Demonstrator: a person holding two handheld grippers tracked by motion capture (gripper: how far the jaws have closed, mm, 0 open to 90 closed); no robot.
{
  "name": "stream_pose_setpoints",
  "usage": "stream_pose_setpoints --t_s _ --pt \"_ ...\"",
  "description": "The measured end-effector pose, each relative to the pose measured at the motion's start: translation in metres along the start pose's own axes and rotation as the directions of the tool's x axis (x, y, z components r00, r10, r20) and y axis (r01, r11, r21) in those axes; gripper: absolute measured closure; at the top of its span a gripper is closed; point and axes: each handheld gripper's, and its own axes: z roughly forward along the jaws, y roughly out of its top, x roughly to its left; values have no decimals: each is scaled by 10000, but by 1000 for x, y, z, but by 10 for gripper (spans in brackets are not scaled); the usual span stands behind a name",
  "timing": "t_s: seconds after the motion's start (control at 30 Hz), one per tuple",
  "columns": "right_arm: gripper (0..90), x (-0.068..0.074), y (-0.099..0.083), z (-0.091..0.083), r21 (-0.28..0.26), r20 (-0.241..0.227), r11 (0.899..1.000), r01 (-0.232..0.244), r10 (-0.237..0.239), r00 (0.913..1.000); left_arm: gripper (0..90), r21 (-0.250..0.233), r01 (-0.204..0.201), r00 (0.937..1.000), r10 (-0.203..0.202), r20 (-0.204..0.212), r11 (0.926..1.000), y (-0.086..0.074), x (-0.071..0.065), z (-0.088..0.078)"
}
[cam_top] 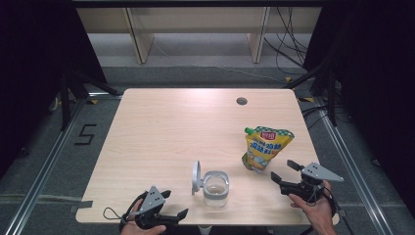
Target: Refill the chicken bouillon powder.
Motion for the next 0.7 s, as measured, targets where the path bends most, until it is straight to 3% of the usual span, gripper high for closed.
stream_pose_setpoints --t_s 0.03,0.07,0.2,0.23,0.37,0.47,0.5,0.53,0.57,0.6,0.67,0.7 --pt "181 2 0 0 61 14 9998 -198 198 9998 148 -46 54 10000 -54 18 10000 0 0 0" --pt "175 0 0 2 3 87 9997 240 -240 9997 148 -4 -87 10000 87 -4 10000 1 1 -1" --pt "162 0 -2 6 286 45 9994 172 -174 9998 148 191 -240 9996 242 -142 9995 1 4 0" --pt "157 -1 -2 6 305 -6 9995 102 -101 9999 148 -90 53 10000 -52 42 9999 1 1 2" --pt "157 -2 -2 9 291 45 9996 -35 34 10000 148 -62 -92 9999 92 57 9999 0 -1 0" --pt "157 -5 -1 14 422 -72 9987 272 -269 9996 148 -57 -117 9999 117 15 9999 0 -1 0" --pt "157 -4 -2 16 447 -6 9990 -42 42 10000 148 -16 -176 9998 176 -60 9998 0 0 0" --pt "157 -8 -2 20 309 -67 9990 317 -315 9995 148 -30 -164 9999 164 -17 9999 0 0 0" --pt "157 -8 -3 22 452 -110 9990 54 -49 9999 148 13 -185 9998 185 -32 9998 0 1 0" --pt "157 -11 -3 25 339 -130 9990 306 -302 9995 148 31 -202 9998 202 -54 9998 0 1 1" --pt "158 -9 -4 30 371 -299 9993 -28 39 9995 148 23 -179 9998 180 -39 9998 0 0 1" --pt "159 -11 -4 32 307 -353 9993 232 -221 9991 148 58 -324 9995 324 -26 9995 0 1 2"
